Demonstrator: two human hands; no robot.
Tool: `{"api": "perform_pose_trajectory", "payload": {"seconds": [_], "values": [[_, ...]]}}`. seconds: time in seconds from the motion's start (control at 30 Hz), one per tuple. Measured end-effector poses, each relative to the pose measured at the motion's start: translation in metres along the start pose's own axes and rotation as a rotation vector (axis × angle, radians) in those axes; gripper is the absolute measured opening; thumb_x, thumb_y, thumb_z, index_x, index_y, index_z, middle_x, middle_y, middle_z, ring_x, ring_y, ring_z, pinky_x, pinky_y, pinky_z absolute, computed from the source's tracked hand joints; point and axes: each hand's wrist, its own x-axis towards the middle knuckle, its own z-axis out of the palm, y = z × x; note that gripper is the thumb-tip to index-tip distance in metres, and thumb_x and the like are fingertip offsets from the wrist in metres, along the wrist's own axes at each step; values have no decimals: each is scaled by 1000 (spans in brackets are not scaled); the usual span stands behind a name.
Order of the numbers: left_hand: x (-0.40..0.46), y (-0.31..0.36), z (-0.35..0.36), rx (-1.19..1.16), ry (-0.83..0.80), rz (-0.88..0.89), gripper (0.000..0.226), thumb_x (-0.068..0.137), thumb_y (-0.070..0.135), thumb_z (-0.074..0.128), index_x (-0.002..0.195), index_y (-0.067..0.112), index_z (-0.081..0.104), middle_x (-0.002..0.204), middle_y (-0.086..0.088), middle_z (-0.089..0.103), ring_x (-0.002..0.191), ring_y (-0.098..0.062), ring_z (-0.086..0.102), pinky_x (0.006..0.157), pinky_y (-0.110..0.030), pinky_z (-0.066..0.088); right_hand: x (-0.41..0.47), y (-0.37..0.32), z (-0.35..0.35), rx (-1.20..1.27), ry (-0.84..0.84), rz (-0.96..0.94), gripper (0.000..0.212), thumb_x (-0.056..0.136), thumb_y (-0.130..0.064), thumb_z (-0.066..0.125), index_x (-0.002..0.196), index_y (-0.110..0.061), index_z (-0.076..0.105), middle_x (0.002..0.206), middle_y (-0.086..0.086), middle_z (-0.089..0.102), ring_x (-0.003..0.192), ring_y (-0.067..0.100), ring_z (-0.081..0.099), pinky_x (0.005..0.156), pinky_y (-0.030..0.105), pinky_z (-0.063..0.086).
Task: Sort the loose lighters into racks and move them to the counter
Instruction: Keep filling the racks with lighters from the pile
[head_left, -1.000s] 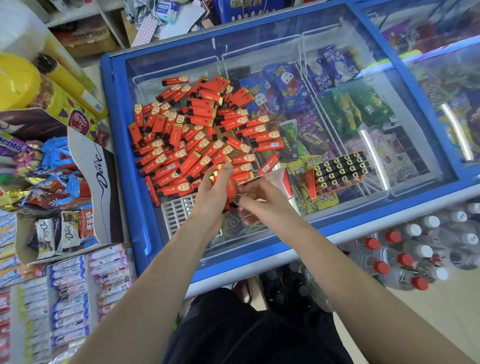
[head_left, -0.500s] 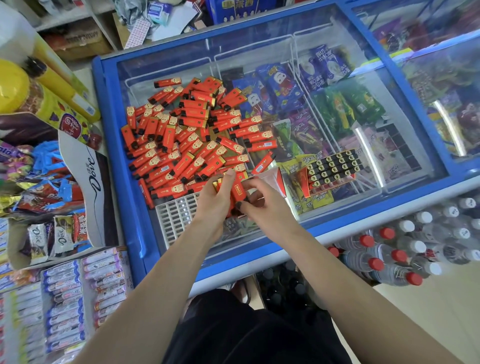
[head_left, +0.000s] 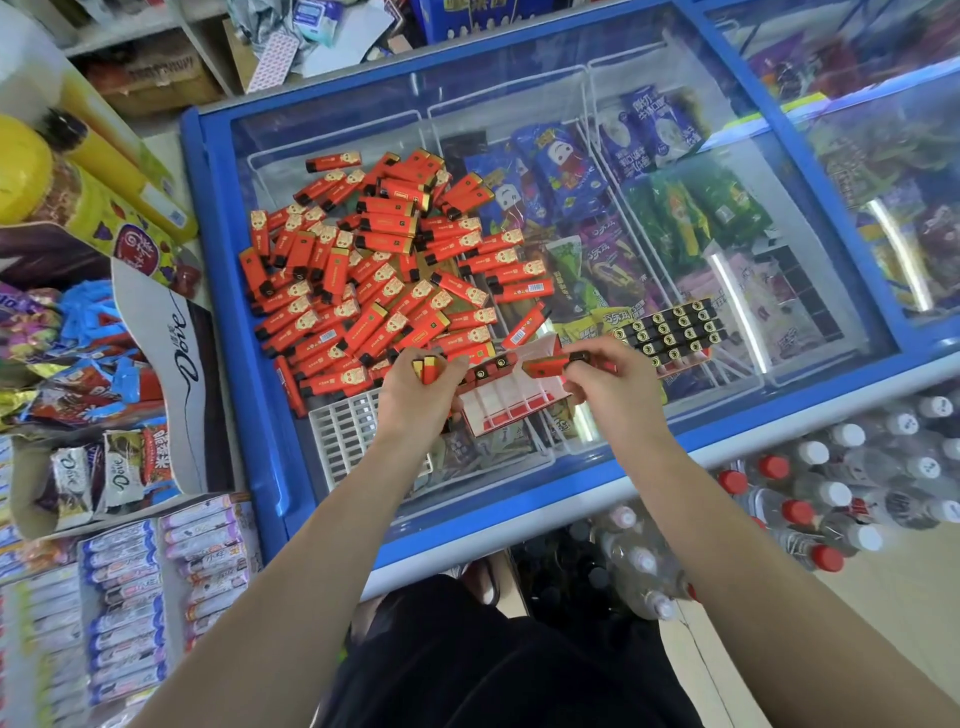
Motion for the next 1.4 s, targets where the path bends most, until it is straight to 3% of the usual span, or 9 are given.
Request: {"api": "perform_pose_trajectory", "payload": {"seconds": [0.1, 0.2, 0.37, 0.5, 0.7, 1.0, 1.13, 1.27, 1.4], "values": [[3, -5, -1, 31, -24, -38, 26, 95, 29, 75, 109, 11, 62, 67, -7, 68, 56, -20, 62, 61, -37, 57, 7, -1, 3, -216, -15, -122, 30, 85, -1, 66, 93, -29, 74, 90, -3, 70, 76, 14, 68, 72, 27, 55], [3, -7, -1, 49, -33, -34, 25, 95, 28, 75, 108, 12, 60, 69, -7, 69, 56, -18, 62, 58, -32, 55, 9, -4, 12, -372, -66, -252, 36, 87, -2, 67, 92, -37, 73, 94, -14, 61, 81, 7, 63, 74, 10, 47], [5, -10, -2, 49, -49, -29, 26, 95, 30, 75, 109, 14, 61, 70, -7, 70, 56, -17, 63, 60, -34, 57, 15, 4, 24, -464, -71, -312, 25, 94, -2, 62, 109, -15, 77, 106, 0, 64, 84, -4, 59, 76, -2, 39], [6, -9, -2, 54, -55, -31, 25, 95, 30, 76, 108, 14, 61, 72, -8, 71, 57, -17, 64, 60, -34, 57, 17, 10, 30, -462, -52, -331, 18, 97, -8, 62, 111, -11, 73, 105, 0, 70, 89, 6, 65, 76, 3, 45], [6, -9, -3, 61, -59, -36, 25, 94, 30, 77, 108, 15, 61, 71, -7, 71, 58, -17, 65, 66, -43, 62, 17, 13, 35, -413, -20, -316, 8, 94, -8, 69, 101, -12, 69, 90, -6, 72, 84, 5, 68, 76, 17, 54], [7, -9, -5, 62, -64, -36, 27, 92, 32, 79, 105, 15, 62, 71, -8, 72, 63, -22, 68, 73, -54, 64, 20, 11, 34, -440, -2, -300, 8, 95, -6, 67, 96, -14, 64, 86, -7, 68, 80, 0, 65, 69, 10, 49], [6, -7, -6, 67, -59, -46, 29, 93, 31, 78, 108, 13, 62, 72, -9, 72, 60, -20, 67, 70, -47, 63, 23, 17, 37, -443, 28, -410, 11, 96, -7, 66, 104, -7, 73, 98, 3, 71, 86, 12, 68, 75, 7, 48], [1, -3, -6, 69, -55, -36, 28, 96, 33, 74, 108, 11, 61, 76, -13, 73, 59, -19, 66, 65, -39, 61, 22, 29, 39, -569, 19, -511, 19, 96, -3, 62, 112, -5, 72, 110, 9, 64, 86, 19, 67, 79, 33, 59], [-1, 3, -5, -6, -25, -17, 30, 100, 42, 65, 113, 16, 59, 77, -10, 73, 64, -18, 70, 73, -45, 62, 17, 38, 33, -728, -30, -620, 32, 96, 1, 57, 126, -4, 66, 126, 10, 60, 92, 25, 68, 77, 35, 59]]}}
